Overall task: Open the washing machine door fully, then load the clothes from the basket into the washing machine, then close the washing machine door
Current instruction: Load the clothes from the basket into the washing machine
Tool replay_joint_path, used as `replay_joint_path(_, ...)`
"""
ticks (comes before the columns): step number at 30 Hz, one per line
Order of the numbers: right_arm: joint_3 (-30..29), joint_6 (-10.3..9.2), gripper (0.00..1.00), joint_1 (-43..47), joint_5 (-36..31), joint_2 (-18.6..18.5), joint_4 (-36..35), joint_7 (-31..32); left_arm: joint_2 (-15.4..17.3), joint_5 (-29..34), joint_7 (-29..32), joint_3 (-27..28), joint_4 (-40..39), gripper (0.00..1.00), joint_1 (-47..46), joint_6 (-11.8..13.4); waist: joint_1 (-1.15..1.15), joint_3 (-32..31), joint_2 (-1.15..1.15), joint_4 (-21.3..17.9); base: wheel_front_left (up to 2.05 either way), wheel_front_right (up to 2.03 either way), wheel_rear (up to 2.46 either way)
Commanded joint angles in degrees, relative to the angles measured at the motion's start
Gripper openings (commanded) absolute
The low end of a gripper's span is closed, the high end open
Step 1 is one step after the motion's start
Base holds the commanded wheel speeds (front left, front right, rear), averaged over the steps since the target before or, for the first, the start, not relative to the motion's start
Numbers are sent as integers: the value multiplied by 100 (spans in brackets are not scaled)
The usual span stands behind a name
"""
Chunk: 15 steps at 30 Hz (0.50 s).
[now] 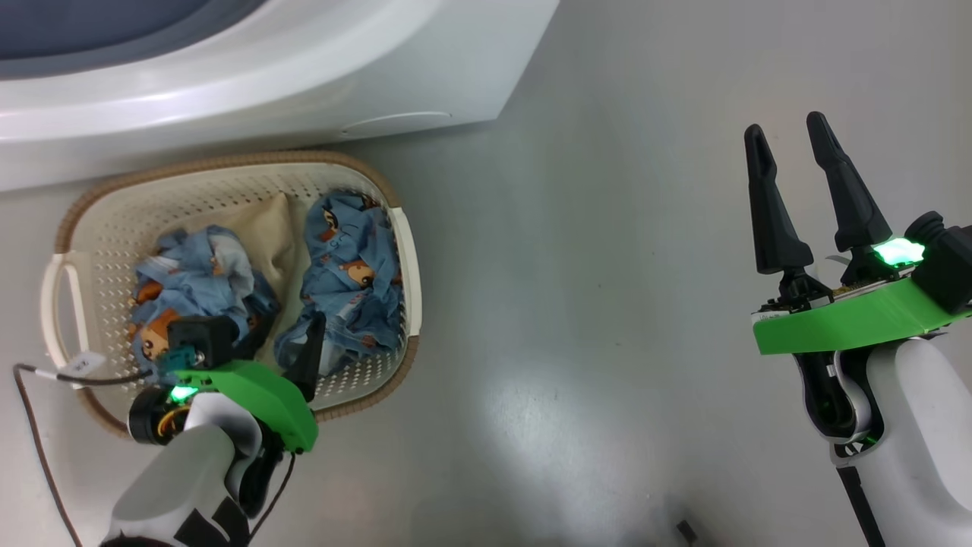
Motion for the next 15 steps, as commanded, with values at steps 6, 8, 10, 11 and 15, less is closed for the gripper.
replay_joint_path(6, 98, 43, 100, -5, -91, 48, -184, -46, 260, -315, -50, -309, 104, 100, -296, 3, 0, 292, 0, -97, 0, 0, 0)
replay_joint_path(8, 131, 43, 100, -47, -100, 69, -189, -46, 284, -418, -56, -443, 154, 100, -390, 3, 0, 356, 0, -120, 0, 0, 0)
replay_joint_path(10, 160, 43, 100, -92, -108, 84, -200, -46, 301, -508, -59, -582, 201, 100, -479, 3, 0, 424, 0, -140, 0, 0, 0)
replay_joint_path(11, 177, 43, 100, -115, -110, 89, -208, -46, 310, -553, -60, -645, 222, 100, -523, 3, 0, 457, 0, -151, 0, 0, 0)
replay_joint_path(15, 233, 43, 100, -162, -112, 90, -253, -46, 345, -680, -65, -934, 273, 100, -650, 3, 0, 562, 0, -190, 0, 0, 0)
